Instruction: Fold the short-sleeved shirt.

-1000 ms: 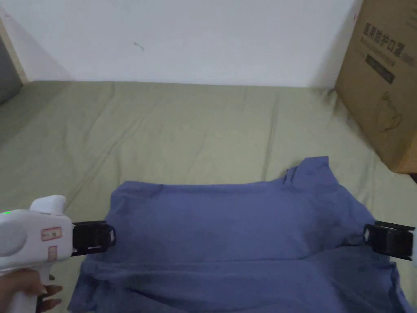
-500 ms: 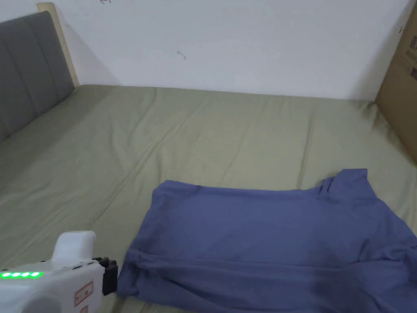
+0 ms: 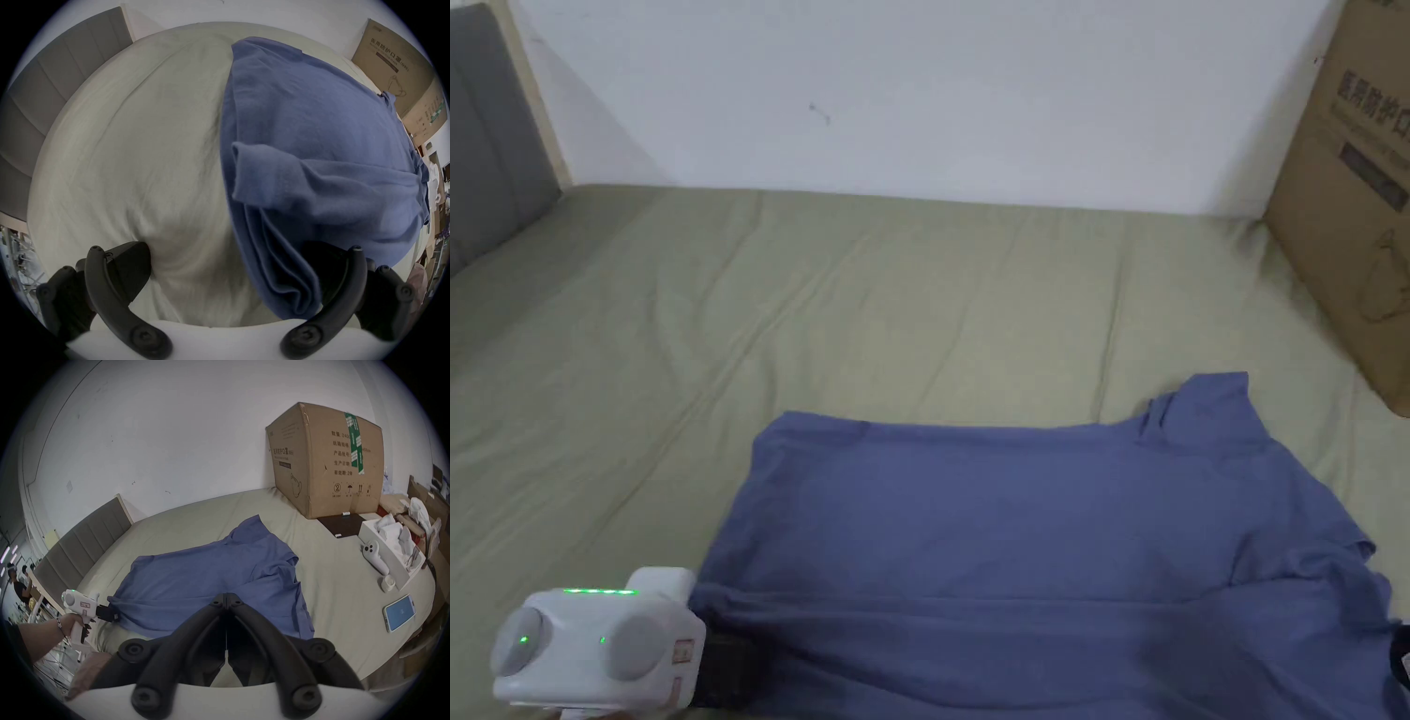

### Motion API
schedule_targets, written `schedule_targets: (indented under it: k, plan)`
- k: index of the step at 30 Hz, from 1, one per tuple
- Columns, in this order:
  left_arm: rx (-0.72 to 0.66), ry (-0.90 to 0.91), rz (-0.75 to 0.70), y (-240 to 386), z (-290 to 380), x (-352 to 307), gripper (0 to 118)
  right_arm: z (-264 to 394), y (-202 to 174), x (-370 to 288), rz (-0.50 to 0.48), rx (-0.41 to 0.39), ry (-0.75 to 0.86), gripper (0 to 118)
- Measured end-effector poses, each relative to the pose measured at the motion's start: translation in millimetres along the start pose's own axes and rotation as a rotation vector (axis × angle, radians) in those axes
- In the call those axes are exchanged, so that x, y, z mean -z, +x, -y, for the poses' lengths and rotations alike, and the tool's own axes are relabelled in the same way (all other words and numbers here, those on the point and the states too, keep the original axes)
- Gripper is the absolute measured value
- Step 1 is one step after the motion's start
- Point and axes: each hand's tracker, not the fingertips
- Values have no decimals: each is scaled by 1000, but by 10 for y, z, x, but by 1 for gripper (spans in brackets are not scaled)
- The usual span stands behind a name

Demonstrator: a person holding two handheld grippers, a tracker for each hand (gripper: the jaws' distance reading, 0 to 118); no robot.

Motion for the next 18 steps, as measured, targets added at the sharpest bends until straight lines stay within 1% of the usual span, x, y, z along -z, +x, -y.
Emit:
schedule_targets:
  k: [1,2,3,5,6,8,10,12,13,14,15,16,17,18]
  plan:
    - [4,6,-15,25,-16,-69,113,-11,44,13,1,23,0,0]
    - [6,10,-16,32,10,-144,105,-24,95,26,4,46,-2,0]
    - [25,41,-22,68,18,-249,92,-47,164,45,2,75,-4,0]
    - [67,103,-5,124,23,-431,37,-100,326,107,6,113,-20,0]
    - [73,112,30,128,27,-474,12,-127,415,155,32,127,-34,0]
    - [83,128,-12,181,51,-569,10,-179,583,273,67,148,-98,0]
    - [95,159,-4,267,103,-734,7,-201,759,421,72,166,-173,0]
    - [84,191,27,287,147,-838,6,-184,975,637,72,154,-260,0]
    - [71,201,36,305,171,-888,6,-177,1052,757,76,143,-340,19]
    - [62,206,31,230,118,-879,6,-151,1123,858,75,145,-398,53]
    - [55,211,36,225,120,-919,6,-100,1190,968,80,156,-446,91]
    - [46,233,47,226,132,-970,6,-44,1263,1072,99,173,-497,118]
    - [46,240,51,232,140,-1010,6,16,1325,1153,125,184,-534,117]
    - [48,252,48,217,128,-1017,6,46,1381,1199,170,178,-540,117]
